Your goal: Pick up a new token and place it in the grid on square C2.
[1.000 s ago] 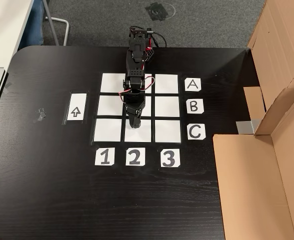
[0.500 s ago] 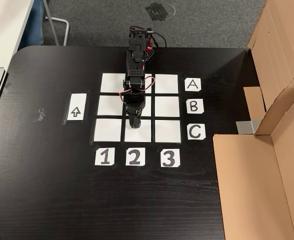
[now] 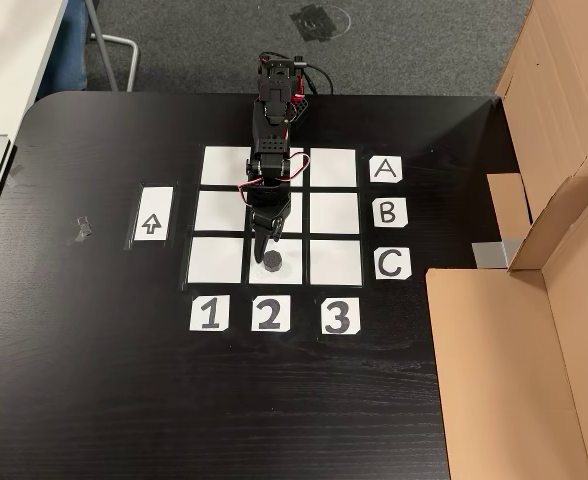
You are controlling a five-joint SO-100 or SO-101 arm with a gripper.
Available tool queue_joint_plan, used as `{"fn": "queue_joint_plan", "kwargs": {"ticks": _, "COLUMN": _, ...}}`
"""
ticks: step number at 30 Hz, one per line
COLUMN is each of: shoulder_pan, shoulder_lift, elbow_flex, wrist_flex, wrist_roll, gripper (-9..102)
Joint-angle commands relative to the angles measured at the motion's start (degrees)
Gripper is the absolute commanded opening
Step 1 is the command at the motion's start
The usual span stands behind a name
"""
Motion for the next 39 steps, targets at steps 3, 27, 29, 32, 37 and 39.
{"fn": "queue_joint_plan", "kwargs": {"ticks": 3, "shoulder_pan": -0.35, "shoulder_lift": 8.35, "elbow_flex": 3.34, "wrist_flex": -2.11, "wrist_roll": 0.35, "gripper": 41}}
{"fn": "queue_joint_plan", "kwargs": {"ticks": 27, "shoulder_pan": 10.99, "shoulder_lift": 51.15, "elbow_flex": 36.47, "wrist_flex": -18.72, "wrist_roll": -7.91, "gripper": 53}}
{"fn": "queue_joint_plan", "kwargs": {"ticks": 29, "shoulder_pan": 13.27, "shoulder_lift": 55.20, "elbow_flex": 38.94, "wrist_flex": -19.51, "wrist_roll": -9.23, "gripper": 53}}
{"fn": "queue_joint_plan", "kwargs": {"ticks": 32, "shoulder_pan": 17.49, "shoulder_lift": 61.08, "elbow_flex": 41.75, "wrist_flex": -19.86, "wrist_roll": -10.99, "gripper": 52}}
{"fn": "queue_joint_plan", "kwargs": {"ticks": 37, "shoulder_pan": 25.58, "shoulder_lift": 70.14, "elbow_flex": 47.46, "wrist_flex": -21.09, "wrist_roll": -14.59, "gripper": 52}}
{"fn": "queue_joint_plan", "kwargs": {"ticks": 39, "shoulder_pan": 28.83, "shoulder_lift": 73.48, "elbow_flex": 49.57, "wrist_flex": -21.80, "wrist_roll": -15.73, "gripper": 50}}
